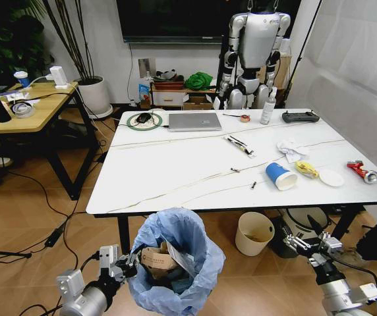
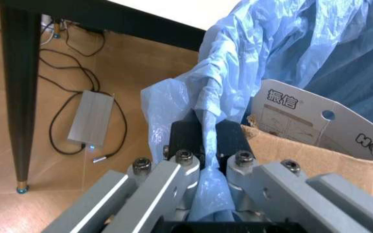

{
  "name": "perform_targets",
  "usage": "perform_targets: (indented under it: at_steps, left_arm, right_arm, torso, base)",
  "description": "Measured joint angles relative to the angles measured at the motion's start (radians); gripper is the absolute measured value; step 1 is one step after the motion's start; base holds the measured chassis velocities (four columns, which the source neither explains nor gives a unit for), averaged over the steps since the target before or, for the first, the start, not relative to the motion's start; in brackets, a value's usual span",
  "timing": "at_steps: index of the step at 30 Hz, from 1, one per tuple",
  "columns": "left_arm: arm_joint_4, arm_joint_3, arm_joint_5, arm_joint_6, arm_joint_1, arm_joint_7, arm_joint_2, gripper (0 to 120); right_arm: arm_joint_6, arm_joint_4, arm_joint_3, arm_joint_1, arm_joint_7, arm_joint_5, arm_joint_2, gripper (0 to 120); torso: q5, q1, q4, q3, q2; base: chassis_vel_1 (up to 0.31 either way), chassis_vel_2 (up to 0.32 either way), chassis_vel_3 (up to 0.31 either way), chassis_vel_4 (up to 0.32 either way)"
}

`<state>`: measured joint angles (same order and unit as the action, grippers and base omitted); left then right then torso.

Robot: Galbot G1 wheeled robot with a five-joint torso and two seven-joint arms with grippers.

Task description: Pick up the trash bin and place the trash from the table into it.

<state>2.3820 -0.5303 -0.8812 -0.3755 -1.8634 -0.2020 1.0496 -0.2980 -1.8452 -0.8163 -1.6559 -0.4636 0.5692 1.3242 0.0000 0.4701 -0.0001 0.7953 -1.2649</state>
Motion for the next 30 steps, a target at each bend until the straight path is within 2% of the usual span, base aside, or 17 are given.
perform_targets:
  at_steps: [22, 27, 30]
  left_arm:
    - [0.008, 0.005, 0.012, 0.000, -0.016, 0.001, 0.004, 0]
    - [0.024, -0.010, 0.010, -0.002, -0.035, 0.002, 0.000, 0]
    - [0.035, -0.032, -0.004, -0.005, -0.051, 0.002, -0.017, 0]
  right_arm:
    - [-0.014, 0.006, 0.018, 0.020, -0.001, 0.014, -0.031, 100]
    - [0.030, -0.064, 0.074, 0.048, 0.087, -0.012, -0.074, 100]
    - [0.074, -0.121, 0.137, 0.067, 0.189, -0.005, -0.149, 100]
  torso:
    - [0.0000, 0.000, -0.0002, 0.000, 0.000]
    - [0.0002, 0.000, 0.0000, 0.000, 0.000]
    - [0.0001, 0.000, 0.0003, 0.000, 0.000]
  base:
    - [-0.081, -0.081, 0.081, 0.078]
    - [-0.065, -0.081, 0.071, 0.054]
    - [0.000, 0.000, 0.000, 0.000]
